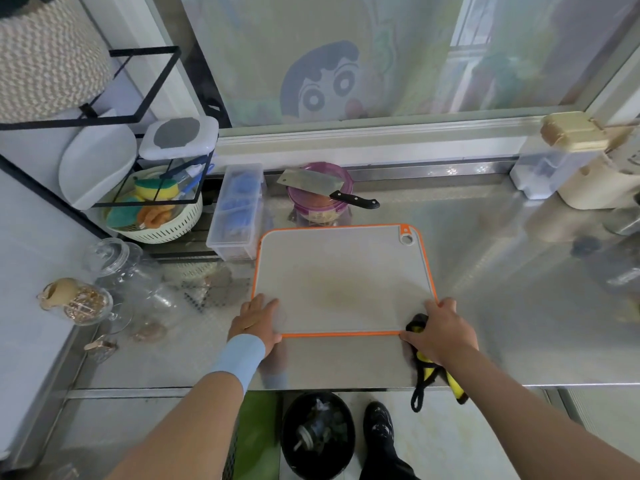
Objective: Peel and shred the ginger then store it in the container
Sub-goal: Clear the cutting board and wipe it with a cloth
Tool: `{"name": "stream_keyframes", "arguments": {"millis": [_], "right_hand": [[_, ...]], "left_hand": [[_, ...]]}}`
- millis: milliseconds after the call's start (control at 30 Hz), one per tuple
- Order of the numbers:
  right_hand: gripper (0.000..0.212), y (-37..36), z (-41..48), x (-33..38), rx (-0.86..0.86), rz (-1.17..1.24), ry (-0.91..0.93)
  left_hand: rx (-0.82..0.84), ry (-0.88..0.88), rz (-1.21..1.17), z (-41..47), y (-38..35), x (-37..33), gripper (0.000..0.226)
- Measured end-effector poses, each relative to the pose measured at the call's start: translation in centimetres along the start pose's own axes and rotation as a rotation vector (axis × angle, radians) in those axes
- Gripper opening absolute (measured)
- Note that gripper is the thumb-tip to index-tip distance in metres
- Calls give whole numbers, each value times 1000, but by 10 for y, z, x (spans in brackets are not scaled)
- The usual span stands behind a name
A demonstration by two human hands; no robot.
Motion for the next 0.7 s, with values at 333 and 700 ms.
{"name": "stream_keyframes", "arguments": {"millis": [333,700], "right_hand": [[21,34,-18,79,41,452,141],[37,98,-59,186,-13,663,292]], "left_hand": [[176,-245,-438,-61,22,-88,76],[222,-301,-719,-90,100,-27,26]]}}
Point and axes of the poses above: each hand's wrist, its own z-axis towards the middle knuckle, its own y-axis out of the back of the hand, x = y × z, the point moved 6 cm from there along z, towards the middle knuckle, and after that the axes turned 6 degrees about y, right-handed, at the moved point
